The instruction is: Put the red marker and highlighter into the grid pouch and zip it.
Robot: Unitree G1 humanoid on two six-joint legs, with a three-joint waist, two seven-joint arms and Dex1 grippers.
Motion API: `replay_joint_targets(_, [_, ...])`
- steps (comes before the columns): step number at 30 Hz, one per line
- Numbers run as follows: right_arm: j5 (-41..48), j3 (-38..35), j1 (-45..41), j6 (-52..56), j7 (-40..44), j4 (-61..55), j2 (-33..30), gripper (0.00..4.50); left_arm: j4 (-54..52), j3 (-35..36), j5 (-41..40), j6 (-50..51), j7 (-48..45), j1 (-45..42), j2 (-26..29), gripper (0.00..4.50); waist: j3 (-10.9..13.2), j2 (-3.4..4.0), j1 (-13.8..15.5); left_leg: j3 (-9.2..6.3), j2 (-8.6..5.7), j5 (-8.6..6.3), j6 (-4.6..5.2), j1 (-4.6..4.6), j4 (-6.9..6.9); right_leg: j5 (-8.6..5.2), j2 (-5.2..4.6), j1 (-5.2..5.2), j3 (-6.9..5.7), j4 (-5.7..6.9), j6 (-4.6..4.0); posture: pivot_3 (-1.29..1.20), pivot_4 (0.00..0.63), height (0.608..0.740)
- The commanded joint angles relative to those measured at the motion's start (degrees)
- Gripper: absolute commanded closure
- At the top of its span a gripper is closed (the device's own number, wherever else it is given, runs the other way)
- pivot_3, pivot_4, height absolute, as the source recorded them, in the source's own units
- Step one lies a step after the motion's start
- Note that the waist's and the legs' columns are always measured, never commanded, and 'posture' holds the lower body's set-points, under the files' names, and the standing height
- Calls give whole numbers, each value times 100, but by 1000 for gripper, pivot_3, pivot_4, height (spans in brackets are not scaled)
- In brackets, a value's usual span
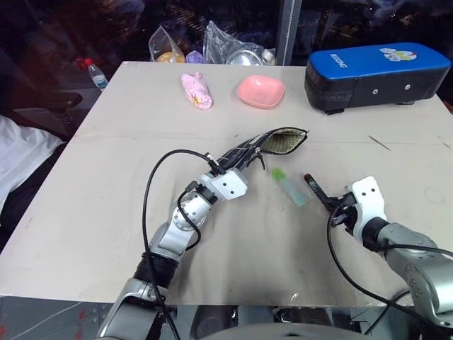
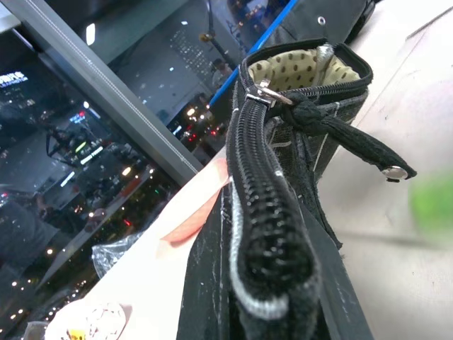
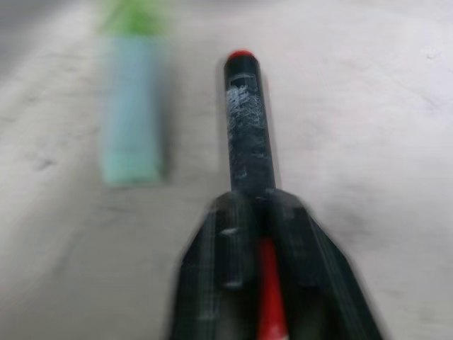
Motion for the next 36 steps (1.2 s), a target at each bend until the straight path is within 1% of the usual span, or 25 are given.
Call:
replay_joint_targets(1, [-164, -224, -104, 415, -289, 228, -83, 4482, -90, 3, -72, -116, 48, -97, -33, 4500, 0, 0, 4, 0, 0, 0, 0, 0, 0, 0, 0, 0, 0, 0, 0, 0, 150, 740])
replay_joint_targets(4, [-200, -252, -267, 406, -321, 295, -190, 4482, -75, -13, -68, -122, 54, -105, -49, 4500, 2, 3, 4, -2, -2, 0, 0, -6, -1, 0, -3, -1, -2, -3, 0, 0, 150, 740])
replay_joint_targets(9, [2, -247, -450, 349, -224, 179, -80, 4482, -63, -1, -62, -120, 69, -109, -59, 4500, 2, 3, 0, -5, -2, 0, 0, -6, -2, 0, 0, -1, -6, -2, 0, 0, 150, 740])
replay_joint_targets(10, [34, -249, -478, 328, -212, 124, -60, 3989, -78, 0, -57, -116, 76, -94, -63, 4500, 2, 3, -1, -5, -1, 0, 0, -6, -2, 0, 0, -1, -6, -2, 0, 0, 150, 740])
replay_joint_targets(11, [48, -268, -511, 284, -228, 97, -28, 3788, -92, -1, -54, -111, 79, -81, -66, 4500, 2, 3, -2, -5, -1, 0, 0, -6, -2, 0, 0, -1, -6, -2, 0, 0, 150, 740])
replay_joint_targets(12, [59, -302, -559, 182, -249, 88, 18, 3227, -103, -3, -52, -109, 81, -65, -68, 4500, 2, 3, -1, -6, -1, 0, 0, -6, -2, 0, 0, -1, -7, -2, 0, 0, 150, 740])
replay_joint_targets(13, [73, -338, -603, 80, -260, 82, 65, 2845, -112, -5, -51, -107, 81, -53, -70, 4500, 2, 3, -2, -6, -1, 0, 0, -6, -2, 0, 0, -1, -7, -2, 0, 0, 150, 740])
replay_joint_targets(15, [257, -460, -702, -33, -190, 26, 225, 1803, -134, -10, -53, -102, 75, -31, -71, 4500, 2, 3, -1, -6, -1, 0, 1, -6, -2, 0, 0, -1, -8, -2, 0, 0, 150, 740])
replay_joint_targets(16, [404, -491, -701, 1, -66, -40, 227, 1503, -142, -12, -55, -101, 70, -23, -70, 4500, 2, 3, -1, -7, -1, 0, 1, -7, -2, 0, 0, -1, -8, -2, 0, 0, 150, 740])
replay_joint_targets(19, [685, -340, -522, 74, 366, -235, -78, 1503, -142, -13, -68, -102, 52, -18, -64, 4500, 3, 4, 7, -9, -1, 0, 1, -8, -3, 0, -1, -1, -10, -3, 0, 0, 150, 740])
replay_joint_targets(23, [865, -145, -229, 206, 569, -332, -366, 1503, -139, -15, -70, -106, 41, -23, -58, 4500, 3, 3, 1, -14, -1, -2, 3, -12, -2, 0, -3, -1, -14, -6, 0, 0, 150, 740])
replay_joint_targets(28, [658, 281, 200, 123, 551, -162, -754, 1503, -154, -6, -64, -93, 47, -25, -57, 4500, 3, 3, -1, -15, 0, -13, 22, -10, -2, 0, -3, -1, -15, -3, 0, 0, 150, 740])
replay_joint_targets(29, [576, 411, 295, -42, 582, -85, -831, 1503, -156, -5, -64, -88, 47, -25, -58, 4500, 3, 3, 3, -16, 0, -13, 22, -10, -3, -1, -3, -1, -15, -4, 0, 0, 150, 740])
replay_joint_targets(31, [510, 494, 340, -197, 544, 21, -809, 1503, -163, -9, -62, -80, 41, -27, -58, 4500, 2, 3, 1, -16, -1, -13, 22, -10, -2, -1, -3, -1, -16, -4, 1, 0, 150, 740])
replay_joint_targets(32, [498, 513, 320, -242, 529, 42, -797, 2024, -163, -9, -62, -81, 40, -29, -57, 4500, 2, 3, 0, -16, -1, -13, 21, -9, -2, -1, -3, 0, -16, -4, 1, 0, 150, 740])
replay_joint_targets(33, [496, 516, 300, -259, 519, 48, -783, 2369, -162, -9, -61, -83, 40, -28, -56, 4500, 2, 3, 1, -16, -1, -12, 21, -9, -1, -1, -2, 0, -16, -3, 1, 0, 150, 740])
replay_joint_targets(34, [478, 528, 280, -283, 502, 61, -775, 2828, -158, -7, -61, -88, 42, -27, -54, 4500, 2, 3, 0, -16, -1, -12, 21, -9, -1, -1, -2, 0, -15, -3, 1, 0, 150, 740])
replay_joint_targets(36, [433, 543, 261, -339, 469, 96, -778, 3858, -154, -9, -57, -93, 45, -23, -55, 4500, 2, 3, -3, -16, -1, -13, 21, -7, -1, -1, -1, 1, -16, -2, 1, 0, 150, 740])
